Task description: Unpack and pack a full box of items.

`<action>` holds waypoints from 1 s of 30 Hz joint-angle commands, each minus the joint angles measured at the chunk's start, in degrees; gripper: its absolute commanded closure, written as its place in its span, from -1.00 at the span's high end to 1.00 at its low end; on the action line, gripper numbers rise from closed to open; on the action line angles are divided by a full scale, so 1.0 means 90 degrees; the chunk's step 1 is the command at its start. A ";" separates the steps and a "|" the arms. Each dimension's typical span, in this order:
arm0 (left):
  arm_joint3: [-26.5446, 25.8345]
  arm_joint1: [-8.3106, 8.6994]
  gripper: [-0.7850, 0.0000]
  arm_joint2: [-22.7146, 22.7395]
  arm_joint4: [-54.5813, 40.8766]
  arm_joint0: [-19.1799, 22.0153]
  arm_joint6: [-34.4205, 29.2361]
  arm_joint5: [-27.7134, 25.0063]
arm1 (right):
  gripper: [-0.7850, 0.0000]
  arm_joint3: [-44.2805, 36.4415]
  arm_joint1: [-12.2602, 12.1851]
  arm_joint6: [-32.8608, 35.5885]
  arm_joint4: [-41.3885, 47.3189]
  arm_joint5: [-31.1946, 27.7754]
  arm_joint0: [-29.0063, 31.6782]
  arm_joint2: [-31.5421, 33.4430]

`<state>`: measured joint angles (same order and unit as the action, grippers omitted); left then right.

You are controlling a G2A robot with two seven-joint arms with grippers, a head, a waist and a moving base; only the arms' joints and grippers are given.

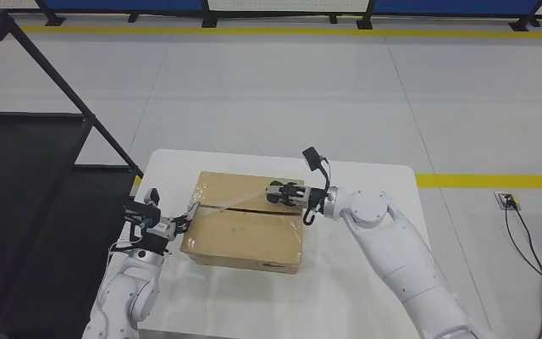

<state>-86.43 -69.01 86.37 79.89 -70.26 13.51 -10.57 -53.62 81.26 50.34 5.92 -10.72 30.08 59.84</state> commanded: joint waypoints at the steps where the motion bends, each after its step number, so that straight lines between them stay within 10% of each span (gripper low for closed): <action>1: 0.0006 -0.0003 1.00 -0.0028 0.0023 0.0009 -0.0017 0.0011 | -1.00 -0.0210 -0.0038 -0.0069 -0.0064 0.0050 0.0154 0.0064; 27: 0.0390 -0.0033 1.00 -0.0254 0.0219 0.0286 -0.0212 0.0112 | -1.00 -0.1923 -0.0301 -0.1067 -0.1490 0.0366 0.1368 0.0259; 30: 0.0401 -0.0036 1.00 -0.0274 0.0217 0.0300 -0.0208 0.0103 | -0.40 -0.1980 -0.0308 -0.1157 -0.1614 0.0435 0.1397 0.0247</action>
<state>-82.85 -69.33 83.96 81.82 -67.60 11.62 -9.61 -71.33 78.50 40.17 -8.27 -6.98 42.60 62.09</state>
